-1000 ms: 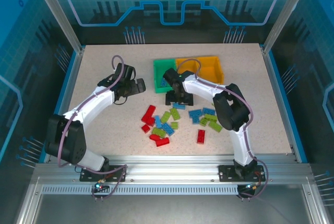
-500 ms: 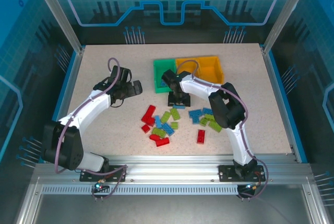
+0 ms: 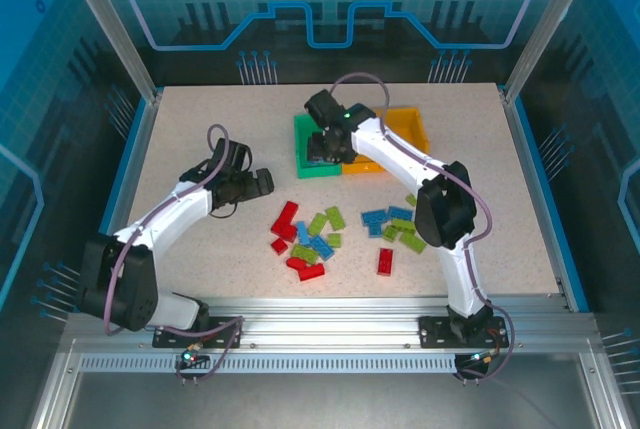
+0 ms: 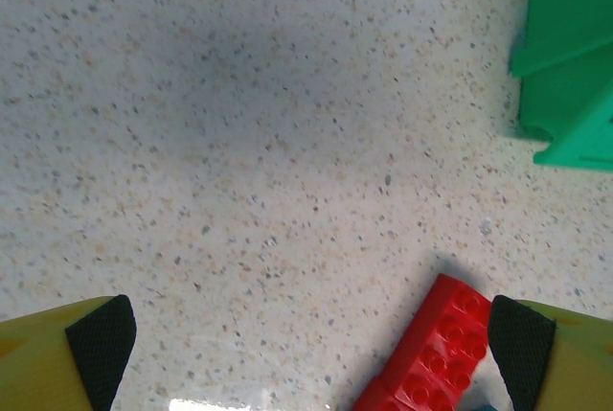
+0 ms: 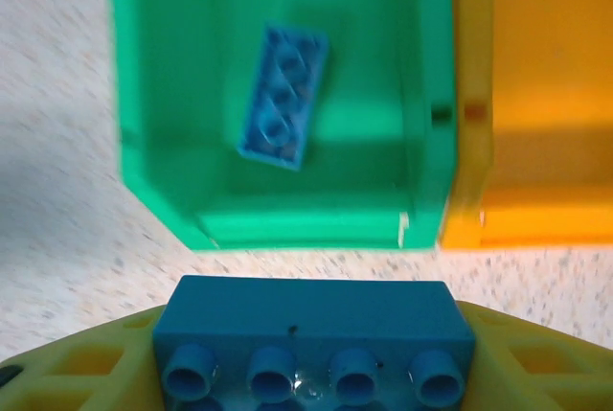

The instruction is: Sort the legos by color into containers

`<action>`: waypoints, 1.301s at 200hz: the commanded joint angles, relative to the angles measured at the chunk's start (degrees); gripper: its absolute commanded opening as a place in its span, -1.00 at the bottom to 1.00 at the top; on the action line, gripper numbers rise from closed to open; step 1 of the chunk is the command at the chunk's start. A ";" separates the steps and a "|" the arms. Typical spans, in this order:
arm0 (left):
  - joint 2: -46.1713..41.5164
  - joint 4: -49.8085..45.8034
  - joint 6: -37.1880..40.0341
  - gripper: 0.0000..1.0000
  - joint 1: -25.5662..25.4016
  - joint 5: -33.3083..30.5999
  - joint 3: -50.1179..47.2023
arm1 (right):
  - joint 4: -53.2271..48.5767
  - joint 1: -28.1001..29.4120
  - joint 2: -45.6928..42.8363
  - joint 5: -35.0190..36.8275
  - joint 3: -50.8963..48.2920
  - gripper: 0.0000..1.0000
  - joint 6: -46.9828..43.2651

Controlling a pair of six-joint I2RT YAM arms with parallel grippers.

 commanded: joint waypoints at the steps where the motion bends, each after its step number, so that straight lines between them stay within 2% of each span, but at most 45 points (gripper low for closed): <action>1: -2.56 1.29 -2.77 0.98 0.27 3.81 -1.96 | -3.01 -1.98 5.17 -1.67 4.85 0.24 -1.47; 71: -6.03 1.02 -4.32 0.97 -2.60 5.03 -4.80 | -1.90 -4.52 14.82 -6.73 15.59 0.27 0.12; 119: -5.78 0.86 -6.73 0.97 -4.52 4.17 -5.92 | -1.77 -4.91 16.27 -9.29 17.24 0.60 0.36; 142: -6.39 0.34 -6.50 0.98 -4.57 2.97 -5.91 | -1.63 -4.63 14.10 -9.43 16.43 0.72 -0.48; 181: -6.64 -0.51 -6.34 0.97 -4.57 1.97 -5.45 | 2.10 -3.99 5.20 -8.25 8.16 0.74 -1.44; 223: -6.37 -0.62 -7.05 0.97 -4.98 1.71 -5.23 | 1.53 -4.02 -0.85 -5.09 2.10 0.76 -2.88; 260: -7.25 -1.85 -7.01 0.98 -5.00 -0.65 -5.18 | 4.90 -2.06 -8.68 -2.30 -9.18 0.79 -7.26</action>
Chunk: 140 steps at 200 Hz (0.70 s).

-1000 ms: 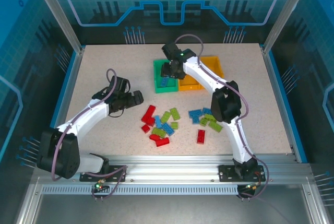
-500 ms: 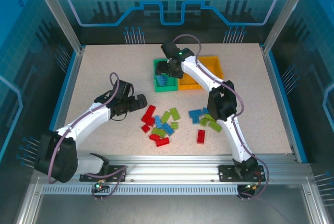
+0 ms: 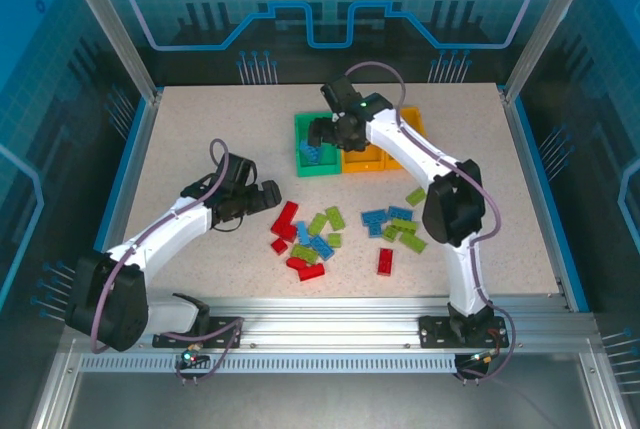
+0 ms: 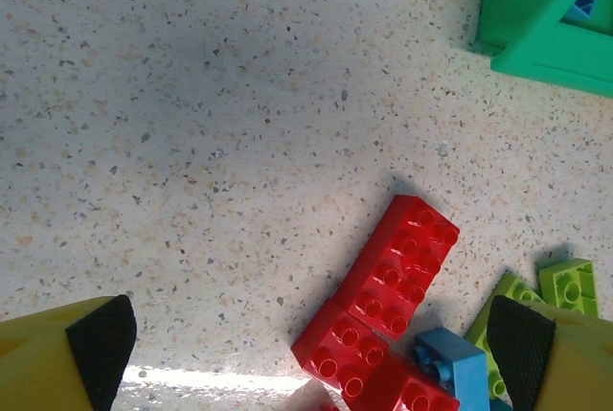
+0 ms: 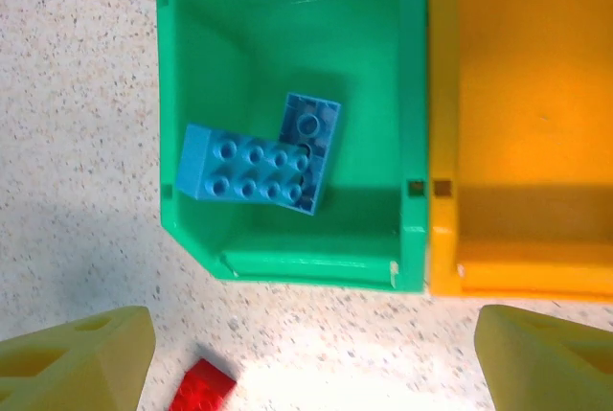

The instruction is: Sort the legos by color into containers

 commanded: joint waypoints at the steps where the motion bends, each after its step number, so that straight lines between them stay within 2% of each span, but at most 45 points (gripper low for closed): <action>1: -1.92 -2.31 -0.93 0.98 -0.39 -2.55 0.22 | 1.66 1.61 -5.30 2.63 -6.17 0.79 -3.73; 30: -1.75 -2.49 -1.11 0.98 -0.39 -2.69 0.49 | 3.55 1.95 -8.69 -0.48 -13.24 0.66 -5.33; 70: -1.46 -2.38 -1.54 0.98 -0.39 -1.70 0.99 | 3.68 2.98 -11.77 3.36 -22.60 0.54 -9.46; 98: -1.31 -2.41 -1.20 0.98 -0.81 -1.25 0.95 | -3.52 0.71 -12.91 5.38 -25.22 0.59 -9.22; 120: -0.97 -2.00 -1.19 0.98 -1.34 -1.38 0.76 | -0.50 0.60 -16.53 5.28 -31.33 0.72 -11.31; 140: -0.15 -1.80 -1.38 0.98 -1.64 -1.23 0.91 | -1.16 0.43 -16.44 4.56 -33.16 0.73 -11.75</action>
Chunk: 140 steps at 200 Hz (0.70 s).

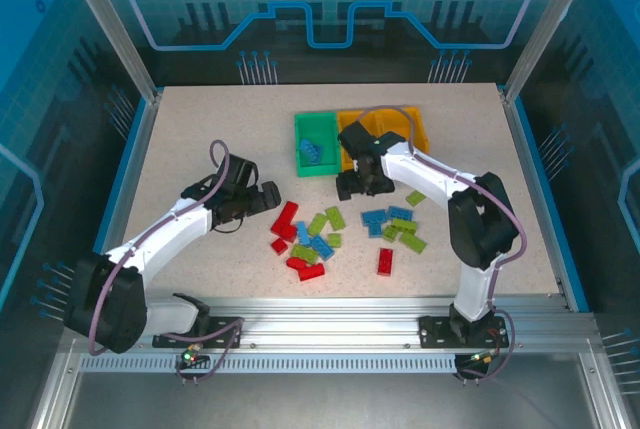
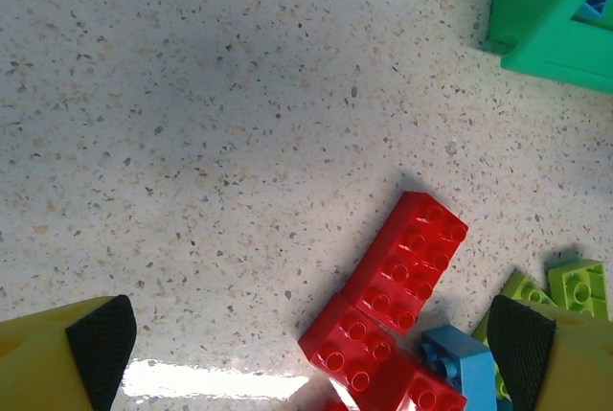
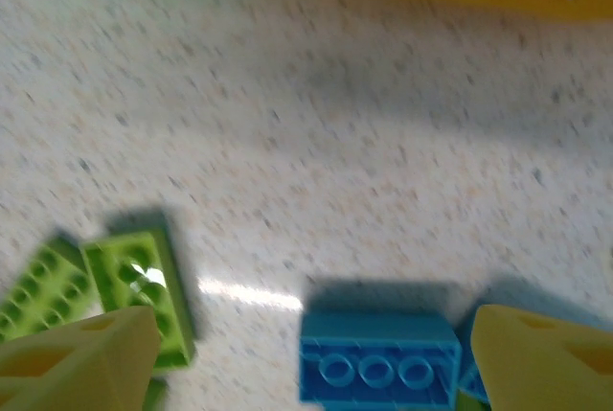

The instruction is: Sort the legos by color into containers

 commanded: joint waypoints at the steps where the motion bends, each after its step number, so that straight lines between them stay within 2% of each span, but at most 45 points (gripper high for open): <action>1: 0.41 -0.79 -0.35 0.98 -0.63 0.27 0.89 | -1.57 -0.29 -1.97 0.37 -1.66 0.73 -1.86; 66: 0.33 -1.05 0.08 0.98 -0.88 -0.42 0.90 | -3.18 0.17 -0.74 -1.20 -6.40 0.64 1.39; 140: 0.45 -0.94 0.01 0.98 -0.91 -0.47 0.50 | -3.82 0.94 3.39 -2.06 -5.52 0.61 0.49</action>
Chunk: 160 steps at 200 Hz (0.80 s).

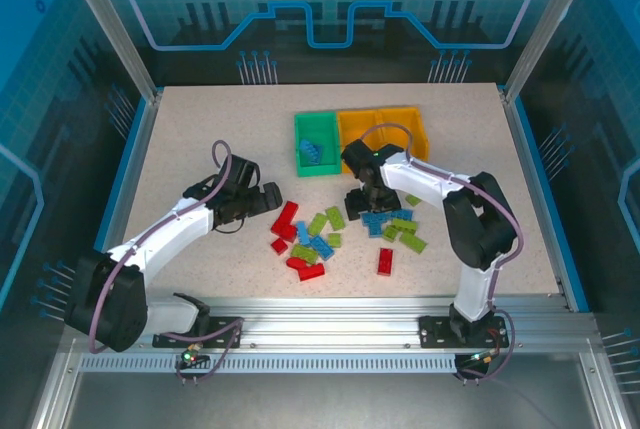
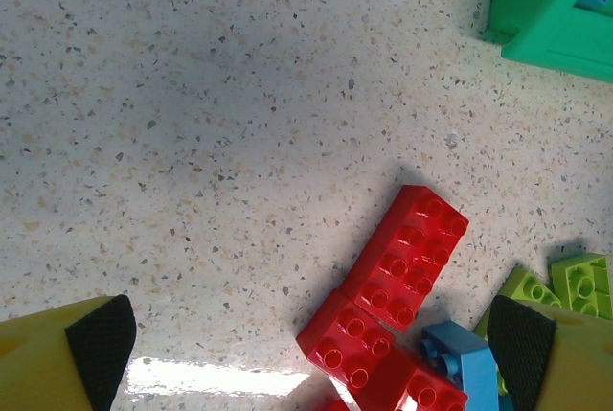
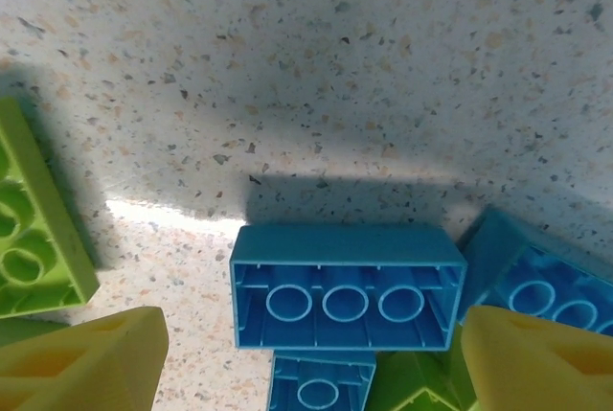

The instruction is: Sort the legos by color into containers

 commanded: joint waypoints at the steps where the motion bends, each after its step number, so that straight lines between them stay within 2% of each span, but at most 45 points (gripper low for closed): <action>1: -0.05 -0.95 0.01 0.98 -0.39 -0.47 0.46 | -1.62 0.50 2.21 -0.96 0.71 0.61 0.15; 88: -0.76 -0.99 -0.08 0.98 -0.41 -0.93 -0.23 | -1.50 0.41 4.45 -0.22 1.58 0.59 0.29; 160: -1.29 -1.17 -0.26 0.98 -0.38 -1.53 -0.71 | -2.20 0.98 7.42 1.31 4.17 0.15 1.19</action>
